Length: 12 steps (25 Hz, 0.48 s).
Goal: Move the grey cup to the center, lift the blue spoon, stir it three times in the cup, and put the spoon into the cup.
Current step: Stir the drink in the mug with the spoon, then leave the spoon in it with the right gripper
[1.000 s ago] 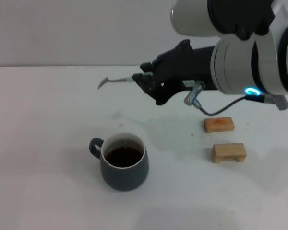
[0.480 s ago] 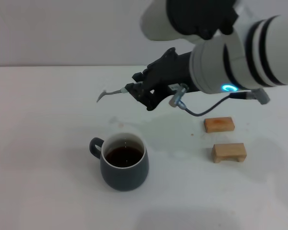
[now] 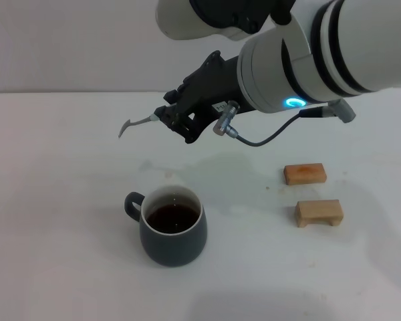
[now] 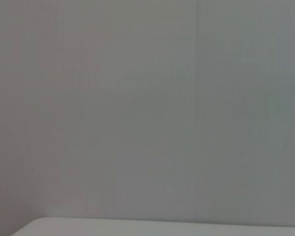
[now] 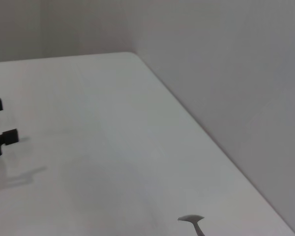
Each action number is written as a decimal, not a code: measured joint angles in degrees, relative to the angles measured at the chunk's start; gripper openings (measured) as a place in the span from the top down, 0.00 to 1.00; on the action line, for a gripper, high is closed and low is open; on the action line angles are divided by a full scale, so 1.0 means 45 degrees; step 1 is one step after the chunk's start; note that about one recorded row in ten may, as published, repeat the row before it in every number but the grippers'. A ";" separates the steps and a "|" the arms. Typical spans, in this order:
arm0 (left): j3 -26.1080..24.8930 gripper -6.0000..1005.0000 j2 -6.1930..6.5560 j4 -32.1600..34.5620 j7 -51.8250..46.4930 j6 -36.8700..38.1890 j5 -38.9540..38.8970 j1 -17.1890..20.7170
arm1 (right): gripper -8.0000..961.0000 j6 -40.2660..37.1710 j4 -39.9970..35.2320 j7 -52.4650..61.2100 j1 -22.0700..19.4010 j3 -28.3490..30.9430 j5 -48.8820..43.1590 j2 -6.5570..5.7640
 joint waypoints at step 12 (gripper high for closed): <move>-0.0033 0.14 0.0000 0.0065 -0.0156 -0.0072 0.0000 0.0001 | 0.78 0.1409 0.1166 0.0758 0.0144 0.0412 0.0809 -0.0021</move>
